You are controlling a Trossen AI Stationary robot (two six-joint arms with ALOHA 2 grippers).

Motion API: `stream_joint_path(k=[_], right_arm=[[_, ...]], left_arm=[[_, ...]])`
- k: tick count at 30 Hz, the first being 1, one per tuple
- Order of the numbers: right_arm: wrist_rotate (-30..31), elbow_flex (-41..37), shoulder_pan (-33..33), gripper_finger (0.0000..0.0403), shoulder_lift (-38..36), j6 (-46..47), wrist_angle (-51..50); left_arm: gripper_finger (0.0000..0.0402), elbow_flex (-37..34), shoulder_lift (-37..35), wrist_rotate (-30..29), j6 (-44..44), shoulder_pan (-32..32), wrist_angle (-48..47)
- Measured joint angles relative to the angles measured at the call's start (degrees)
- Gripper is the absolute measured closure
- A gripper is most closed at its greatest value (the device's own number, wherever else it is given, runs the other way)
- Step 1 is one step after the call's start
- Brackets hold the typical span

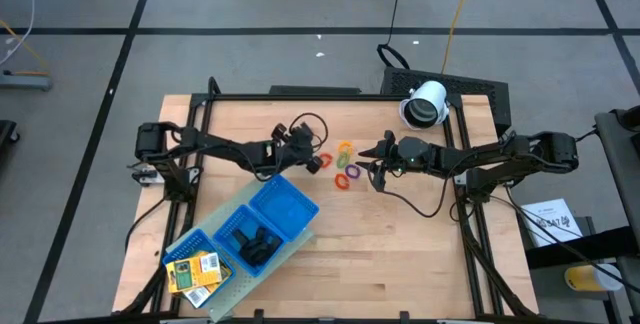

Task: Pick & Place Office Desk Supplies
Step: Put the black rubber band into the center blue basket on the shelf

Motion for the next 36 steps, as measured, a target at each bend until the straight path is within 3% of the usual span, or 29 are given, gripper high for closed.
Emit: stream_joint_path(k=[8, 18, 23, 28, 36], right_arm=[[0.00, 0.01, 0.00, 0.0275, -0.01, 0.07, 0.02], [0.00, 0.02, -0.02, 0.0275, 0.00, 0.13, 0.02], [0.00, 0.01, -0.01, 0.0275, -0.01, 0.13, 0.00], [0.02, 0.02, -0.01, 0.0275, -0.02, 0.11, 0.00], [0.02, 0.01, -0.02, 0.0275, 0.00, 0.13, 0.02]], left_arm=[[0.0395, 0.03, -2.88, 0.16, 1.85, -0.11, 4.47], [0.0374, 0.02, -13.50, 5.15, 3.25, -0.59, 5.35], [0.0394, 0.02, -20.87, 16.96, 5.82, -2.29, 4.98], [0.0371, 0.02, -28.07, 30.27, 5.51, -5.83, 4.84], [0.0391, 0.04, -37.36, 43.71, 5.96, -16.31, 2.97]])
